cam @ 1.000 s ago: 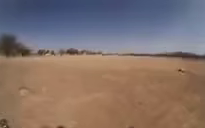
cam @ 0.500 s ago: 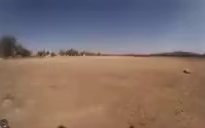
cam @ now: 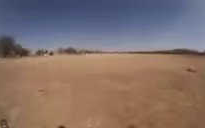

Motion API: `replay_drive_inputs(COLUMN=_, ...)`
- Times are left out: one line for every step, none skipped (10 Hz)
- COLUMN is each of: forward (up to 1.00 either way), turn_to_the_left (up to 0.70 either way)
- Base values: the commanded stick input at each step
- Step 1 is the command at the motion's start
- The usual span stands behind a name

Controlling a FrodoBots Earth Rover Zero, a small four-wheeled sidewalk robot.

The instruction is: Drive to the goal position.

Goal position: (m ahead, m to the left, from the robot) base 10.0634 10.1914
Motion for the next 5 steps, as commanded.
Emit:
replay_drive_inputs(forward=0.7, turn_to_the_left=0.0)
replay_drive_inputs(forward=0.7, turn_to_the_left=0.0)
replay_drive_inputs(forward=0.7, turn_to_the_left=0.0)
replay_drive_inputs(forward=0.7, turn_to_the_left=0.0)
replay_drive_inputs(forward=0.7, turn_to_the_left=0.0)
